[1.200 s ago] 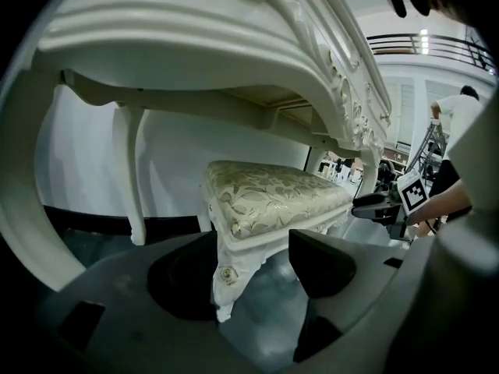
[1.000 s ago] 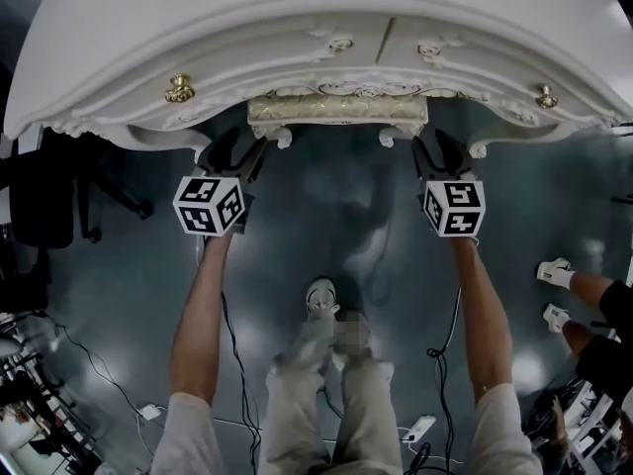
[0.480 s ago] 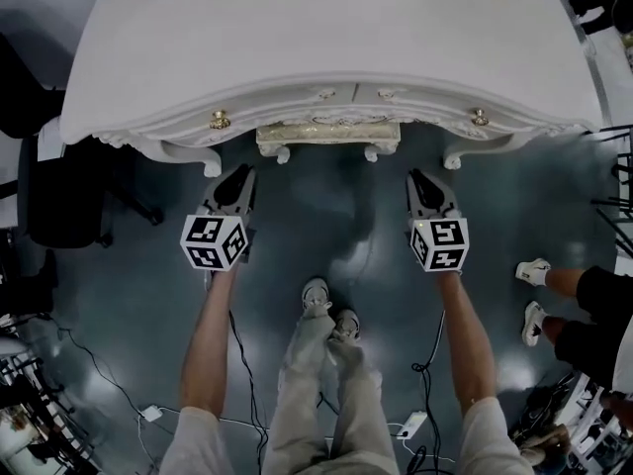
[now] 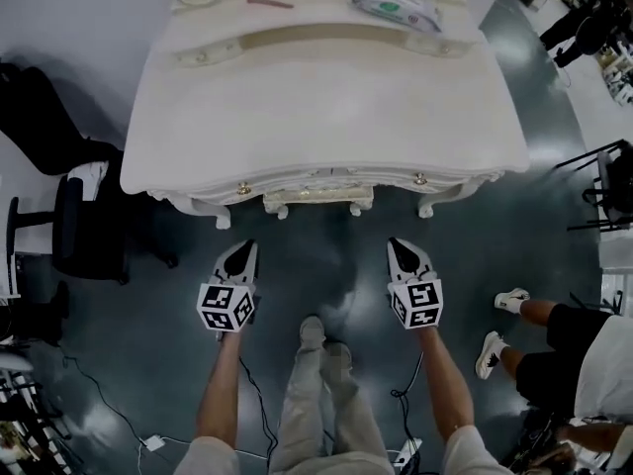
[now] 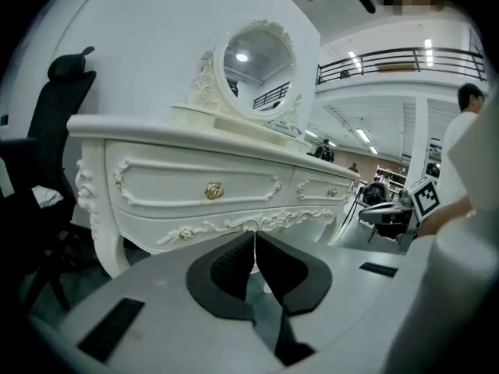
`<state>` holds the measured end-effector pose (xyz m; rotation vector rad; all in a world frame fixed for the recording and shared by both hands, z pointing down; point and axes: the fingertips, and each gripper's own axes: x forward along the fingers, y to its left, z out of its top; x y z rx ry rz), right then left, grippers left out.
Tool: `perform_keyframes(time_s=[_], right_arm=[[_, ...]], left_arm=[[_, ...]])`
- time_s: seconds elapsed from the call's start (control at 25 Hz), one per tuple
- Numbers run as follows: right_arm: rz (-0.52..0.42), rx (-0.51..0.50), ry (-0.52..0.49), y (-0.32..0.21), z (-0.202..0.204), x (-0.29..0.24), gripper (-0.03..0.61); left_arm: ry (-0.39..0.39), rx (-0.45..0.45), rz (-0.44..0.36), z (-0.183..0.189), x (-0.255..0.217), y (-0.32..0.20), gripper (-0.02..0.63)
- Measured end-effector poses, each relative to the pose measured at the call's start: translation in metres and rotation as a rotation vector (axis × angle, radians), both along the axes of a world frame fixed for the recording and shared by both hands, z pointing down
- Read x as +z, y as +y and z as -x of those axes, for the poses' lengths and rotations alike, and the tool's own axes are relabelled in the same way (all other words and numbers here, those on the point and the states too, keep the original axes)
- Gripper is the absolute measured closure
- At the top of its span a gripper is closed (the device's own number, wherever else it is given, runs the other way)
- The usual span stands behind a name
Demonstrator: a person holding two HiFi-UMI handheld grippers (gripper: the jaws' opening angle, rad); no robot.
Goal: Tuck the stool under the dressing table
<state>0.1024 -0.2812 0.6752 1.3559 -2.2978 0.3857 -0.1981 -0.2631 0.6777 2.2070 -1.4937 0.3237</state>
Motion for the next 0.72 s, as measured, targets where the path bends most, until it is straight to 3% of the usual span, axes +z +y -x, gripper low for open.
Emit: perform_keyframes(time_s=[0.16,0.72], right_arm=[[-0.013,0.001,-0.019,0.020,-0.007,-0.042,0.577],[-0.099,0.013,-0.034,0.053,-0.023,-0.167,0.577]], left_arm=[[-0.050,0.023,-0.011,-0.001,-0.039,0.017,0.597],[-0.027,0.022,-0.064,-0.020,-0.156,0.053,0.598]])
